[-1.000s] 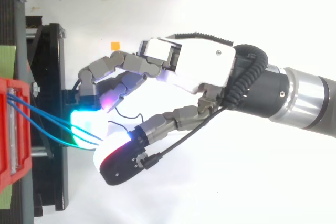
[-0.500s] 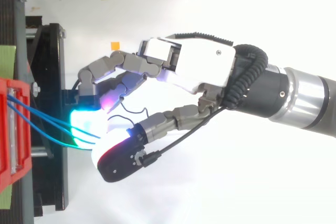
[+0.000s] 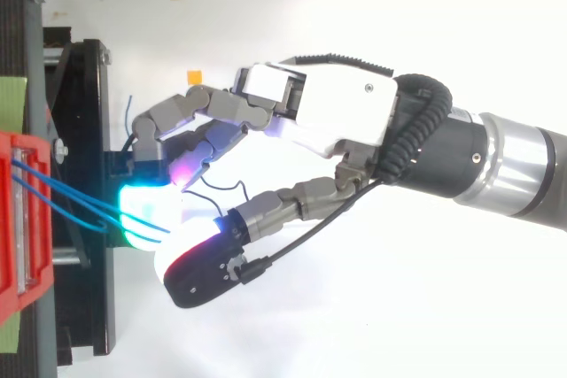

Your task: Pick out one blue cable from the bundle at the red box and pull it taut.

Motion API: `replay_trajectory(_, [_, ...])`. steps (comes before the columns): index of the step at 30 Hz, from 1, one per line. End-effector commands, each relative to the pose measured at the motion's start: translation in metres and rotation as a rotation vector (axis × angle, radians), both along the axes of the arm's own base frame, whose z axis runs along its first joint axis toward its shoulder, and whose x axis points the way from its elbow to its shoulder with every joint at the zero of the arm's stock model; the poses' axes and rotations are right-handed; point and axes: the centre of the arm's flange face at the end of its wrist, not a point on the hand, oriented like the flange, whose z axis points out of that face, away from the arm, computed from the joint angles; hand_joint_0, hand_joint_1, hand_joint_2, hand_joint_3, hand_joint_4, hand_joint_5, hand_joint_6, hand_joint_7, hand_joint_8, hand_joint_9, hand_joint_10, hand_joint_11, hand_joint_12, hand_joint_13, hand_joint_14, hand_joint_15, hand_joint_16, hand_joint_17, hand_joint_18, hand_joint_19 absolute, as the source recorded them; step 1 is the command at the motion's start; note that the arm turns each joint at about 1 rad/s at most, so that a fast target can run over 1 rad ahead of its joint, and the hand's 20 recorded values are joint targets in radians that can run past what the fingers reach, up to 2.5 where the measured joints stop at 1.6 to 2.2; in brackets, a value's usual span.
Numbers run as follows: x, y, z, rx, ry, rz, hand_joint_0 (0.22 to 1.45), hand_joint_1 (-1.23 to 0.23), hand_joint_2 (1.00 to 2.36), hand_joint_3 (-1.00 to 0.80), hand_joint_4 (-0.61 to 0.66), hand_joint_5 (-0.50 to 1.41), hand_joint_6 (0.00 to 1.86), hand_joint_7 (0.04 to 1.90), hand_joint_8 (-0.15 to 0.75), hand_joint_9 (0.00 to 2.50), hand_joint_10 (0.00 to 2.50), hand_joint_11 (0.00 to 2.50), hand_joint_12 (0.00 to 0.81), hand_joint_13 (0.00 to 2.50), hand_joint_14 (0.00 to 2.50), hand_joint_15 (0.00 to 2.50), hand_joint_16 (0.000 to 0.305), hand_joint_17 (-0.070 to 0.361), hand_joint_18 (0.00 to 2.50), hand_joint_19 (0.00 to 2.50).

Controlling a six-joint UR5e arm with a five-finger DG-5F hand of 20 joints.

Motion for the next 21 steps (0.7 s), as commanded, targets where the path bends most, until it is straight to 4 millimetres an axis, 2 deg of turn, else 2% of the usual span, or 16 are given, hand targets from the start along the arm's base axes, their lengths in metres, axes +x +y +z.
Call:
replay_trajectory(1, [-0.0001,0.0009,-0.0003,-0.001,0.001,0.004,0.57,-0.60,1.02,-0.32,0.11,-0.19,0.88,1.22,0.301,0.88,0.02,0.58,0.340,0.64,0.01,0.22,0.050,0.113,0.61,0.61])
replay_trajectory(6, [0.0001,-0.0002,0.0001,0.000,-0.003,0.002,0.57,-0.59,1.02,-0.31,0.11,-0.19,0.87,1.23,0.300,0.88,0.02,0.57,0.339,0.63,0.01,0.22,0.051,0.114,0.61,0.62])
replay_trajectory(11, [0.0006,0.0006,0.0011,0.001,-0.002,-0.001,0.57,-0.46,1.02,-0.31,0.12,-0.19,0.86,1.19,0.295,0.86,0.02,0.55,0.342,0.61,0.01,0.22,0.051,0.114,0.58,0.63])
replay_trajectory(21, [0.0019,-0.0002,0.0036,0.001,-0.005,-0.001,0.58,-0.46,1.02,-0.30,0.11,-0.19,0.86,1.21,0.297,0.84,0.02,0.53,0.340,0.61,0.01,0.22,0.050,0.113,0.57,0.62])
